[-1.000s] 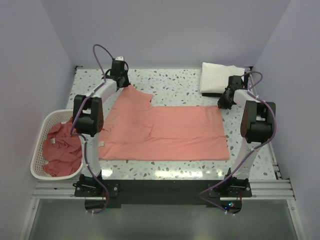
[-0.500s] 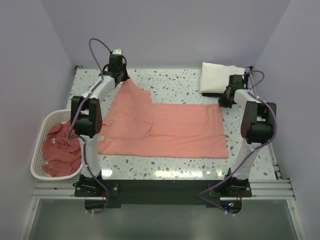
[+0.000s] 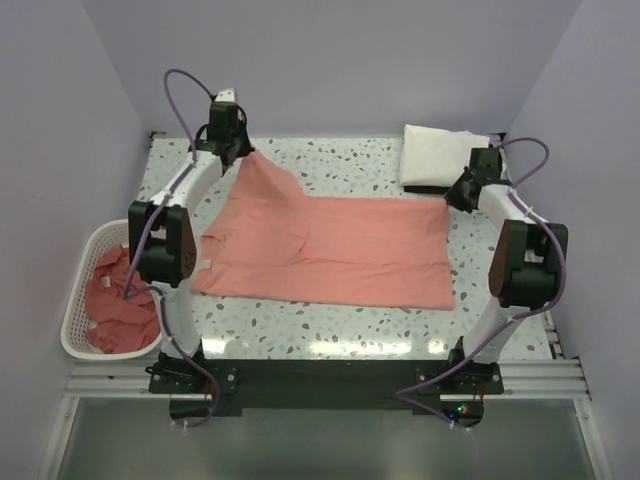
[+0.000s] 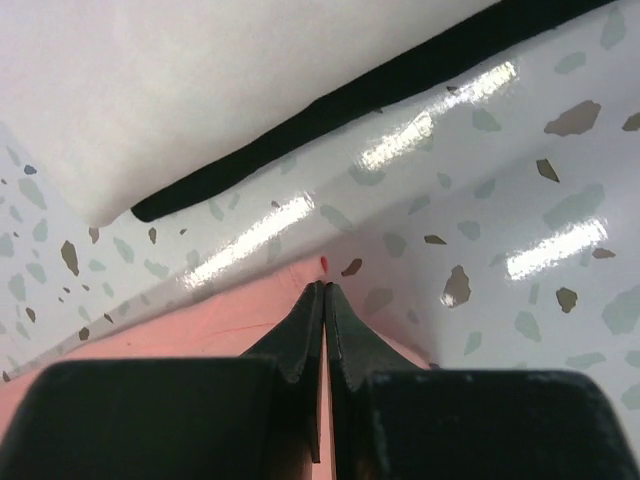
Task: Fold and stack the t-shirts
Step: Fold the tshirt
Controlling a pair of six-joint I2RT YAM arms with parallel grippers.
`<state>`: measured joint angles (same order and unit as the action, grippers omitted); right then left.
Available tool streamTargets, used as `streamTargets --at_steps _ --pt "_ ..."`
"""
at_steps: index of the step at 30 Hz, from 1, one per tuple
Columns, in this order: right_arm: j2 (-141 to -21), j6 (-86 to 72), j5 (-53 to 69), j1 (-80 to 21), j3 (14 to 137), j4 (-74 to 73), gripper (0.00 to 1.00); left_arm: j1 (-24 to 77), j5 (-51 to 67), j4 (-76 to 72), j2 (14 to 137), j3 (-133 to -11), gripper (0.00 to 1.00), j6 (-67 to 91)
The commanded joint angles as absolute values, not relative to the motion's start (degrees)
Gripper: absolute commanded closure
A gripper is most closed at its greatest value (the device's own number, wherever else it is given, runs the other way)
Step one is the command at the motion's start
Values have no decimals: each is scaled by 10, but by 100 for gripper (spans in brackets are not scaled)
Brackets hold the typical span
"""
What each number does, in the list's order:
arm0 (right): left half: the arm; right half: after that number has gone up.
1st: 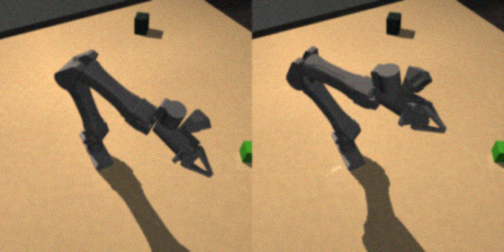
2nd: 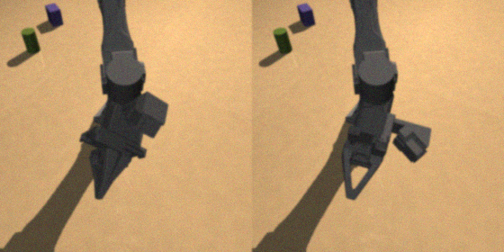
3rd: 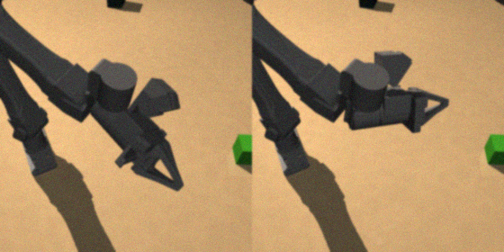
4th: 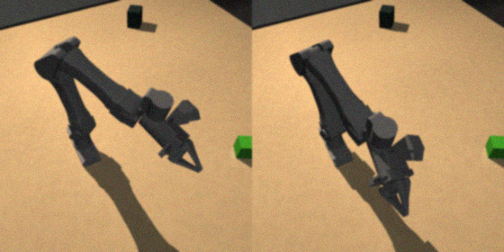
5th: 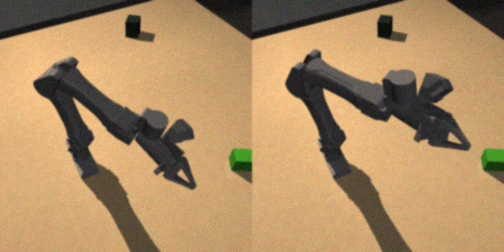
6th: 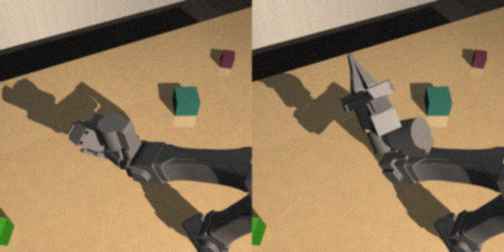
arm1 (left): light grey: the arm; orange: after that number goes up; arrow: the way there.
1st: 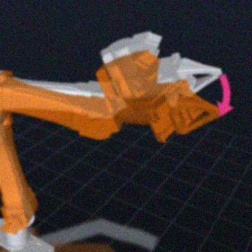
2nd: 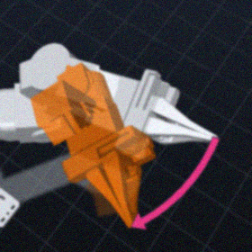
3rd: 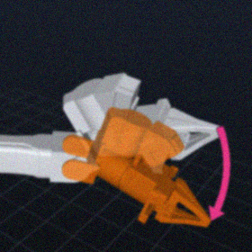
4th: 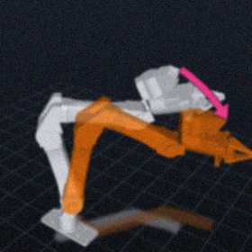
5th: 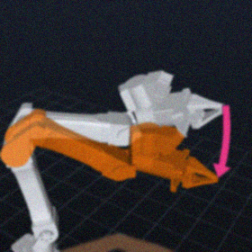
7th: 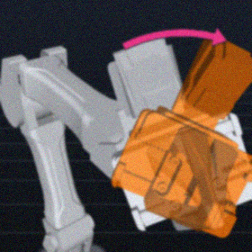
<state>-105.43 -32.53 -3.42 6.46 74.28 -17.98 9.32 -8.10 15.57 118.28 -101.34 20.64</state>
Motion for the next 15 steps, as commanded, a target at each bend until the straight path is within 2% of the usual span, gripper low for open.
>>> streamTargets --at_steps 1,8,15 --pt "-995 -337 -52 69 716 -153 100 85 -105 142 1099 -974 100 241" --pt "-931 -353 -62 69 678 -156 100 85 -136 199 1004 -883 100 307" --pt "-861 -353 -59 69 604 -160 100 85 -128 216 895 -738 100 349"
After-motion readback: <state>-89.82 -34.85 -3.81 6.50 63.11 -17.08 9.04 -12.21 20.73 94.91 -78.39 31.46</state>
